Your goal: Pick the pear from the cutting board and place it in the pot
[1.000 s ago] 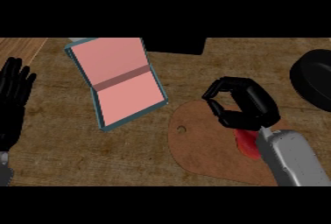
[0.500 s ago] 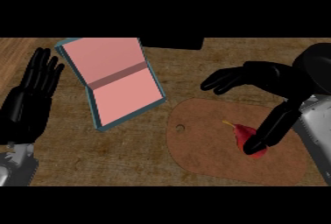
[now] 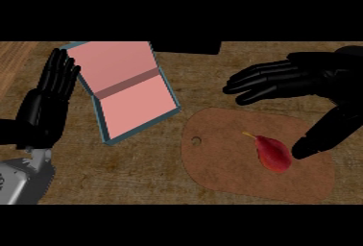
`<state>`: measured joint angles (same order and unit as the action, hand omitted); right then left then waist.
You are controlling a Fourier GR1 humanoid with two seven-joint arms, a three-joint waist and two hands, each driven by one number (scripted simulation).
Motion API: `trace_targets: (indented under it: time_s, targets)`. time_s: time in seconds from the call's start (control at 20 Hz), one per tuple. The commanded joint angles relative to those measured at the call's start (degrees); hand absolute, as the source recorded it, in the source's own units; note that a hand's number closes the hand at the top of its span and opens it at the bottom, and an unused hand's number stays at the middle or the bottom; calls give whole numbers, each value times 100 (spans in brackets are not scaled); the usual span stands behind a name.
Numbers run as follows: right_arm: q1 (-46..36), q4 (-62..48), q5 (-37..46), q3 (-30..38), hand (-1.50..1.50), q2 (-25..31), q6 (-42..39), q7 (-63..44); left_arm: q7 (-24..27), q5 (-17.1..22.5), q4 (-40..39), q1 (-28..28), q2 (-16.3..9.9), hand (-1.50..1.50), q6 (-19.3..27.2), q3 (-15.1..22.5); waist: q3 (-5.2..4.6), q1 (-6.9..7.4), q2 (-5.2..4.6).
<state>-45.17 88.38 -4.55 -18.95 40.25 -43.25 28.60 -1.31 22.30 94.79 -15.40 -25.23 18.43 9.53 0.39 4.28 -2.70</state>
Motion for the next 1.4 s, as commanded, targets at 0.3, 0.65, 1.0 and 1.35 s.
trace_targets:
  time_s: [0.3, 0.65, 1.0, 1.35]
  targets:
    - [-183, -187, 1583, -1332, -150, 823, -133, 2229, 106, -56, -531, -281, 131, 0, -67, -39, -18, -56, 41]
    - [-94, -894, 2589, -2460, -150, 1137, 1008, 3218, 180, -68, -661, -223, 187, 0, -130, -87, -29, -97, 128]
    - [-239, -1887, 2967, -3133, -150, 622, 2076, 3966, 286, -246, -980, -359, 374, 0, -31, -59, -31, -165, 154]
    - [-294, -2419, 2997, -3441, -150, 600, 2581, 4592, 522, -240, -972, -123, 450, 0, -182, -103, -34, -201, 185]
